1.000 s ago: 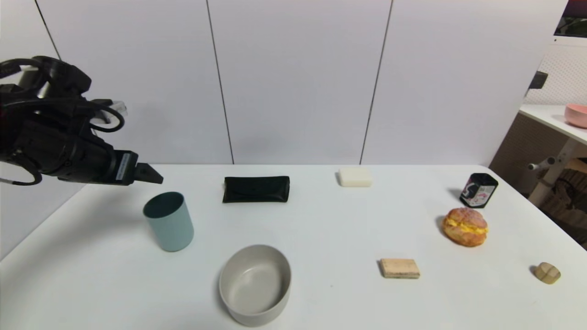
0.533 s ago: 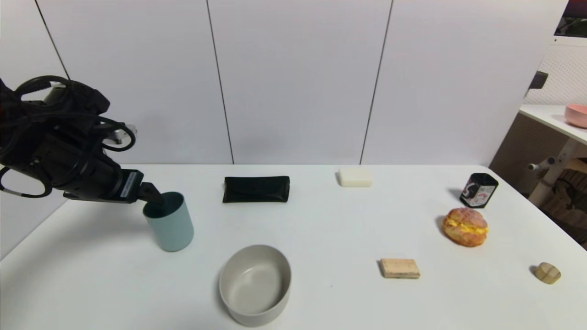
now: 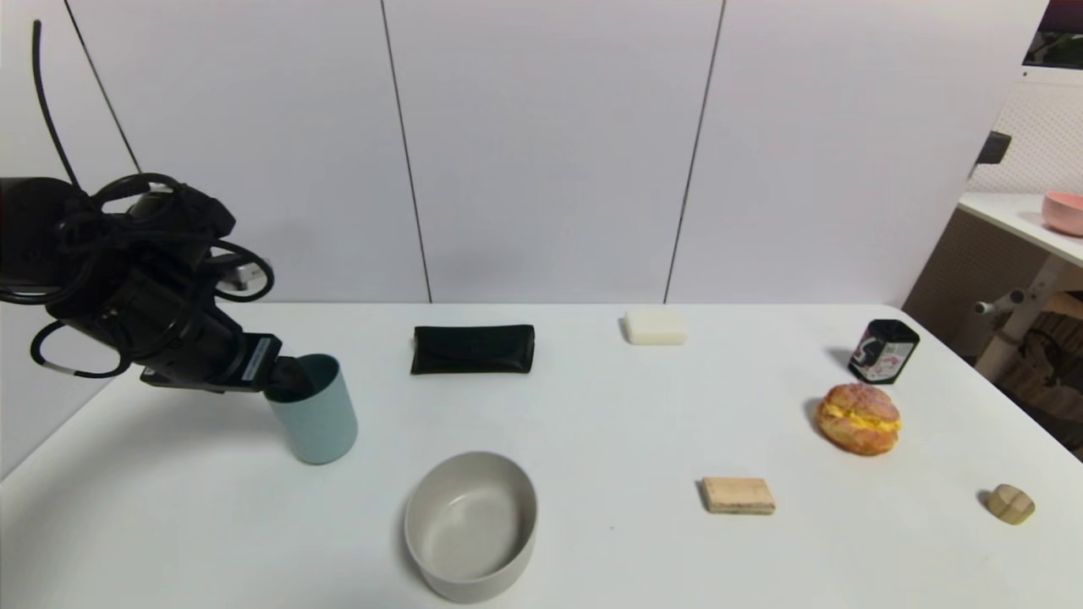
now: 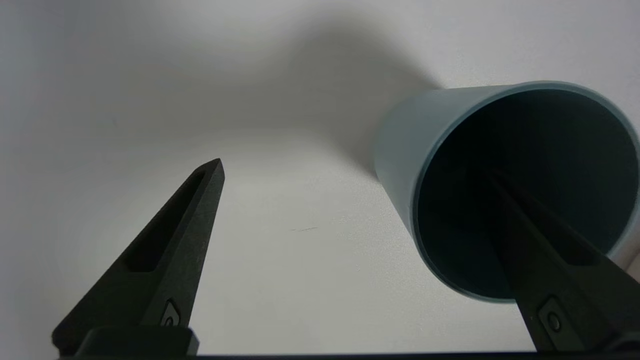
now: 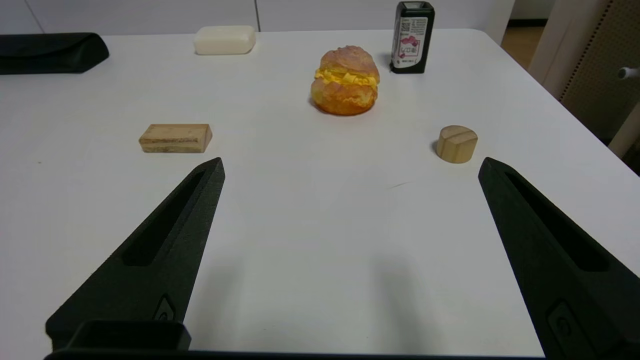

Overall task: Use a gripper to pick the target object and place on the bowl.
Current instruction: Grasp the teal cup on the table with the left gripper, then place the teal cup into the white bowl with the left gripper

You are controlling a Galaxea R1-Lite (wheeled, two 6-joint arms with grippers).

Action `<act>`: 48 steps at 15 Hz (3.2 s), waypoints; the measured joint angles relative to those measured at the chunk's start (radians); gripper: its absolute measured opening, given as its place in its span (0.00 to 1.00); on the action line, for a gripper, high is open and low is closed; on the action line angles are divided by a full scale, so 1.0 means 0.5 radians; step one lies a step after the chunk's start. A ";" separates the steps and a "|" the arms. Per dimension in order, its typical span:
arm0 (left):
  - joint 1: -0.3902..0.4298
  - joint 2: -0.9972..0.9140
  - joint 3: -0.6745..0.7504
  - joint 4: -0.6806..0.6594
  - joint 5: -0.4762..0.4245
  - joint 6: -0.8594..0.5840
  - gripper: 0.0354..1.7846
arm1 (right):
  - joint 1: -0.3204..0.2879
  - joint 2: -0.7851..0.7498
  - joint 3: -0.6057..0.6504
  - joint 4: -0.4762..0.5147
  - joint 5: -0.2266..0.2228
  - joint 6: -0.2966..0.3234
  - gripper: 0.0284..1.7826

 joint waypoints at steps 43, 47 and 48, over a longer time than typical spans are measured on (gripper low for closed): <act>-0.183 -0.324 -0.538 0.454 -0.239 0.030 0.03 | 0.000 0.000 0.000 0.001 0.000 0.000 0.98; -0.413 -0.373 -0.568 0.463 -0.299 0.022 0.03 | 0.000 0.000 0.000 0.000 0.000 0.000 0.98; -0.475 -0.370 -0.571 0.463 -0.336 0.018 0.03 | 0.000 0.000 0.000 0.000 0.000 0.000 0.98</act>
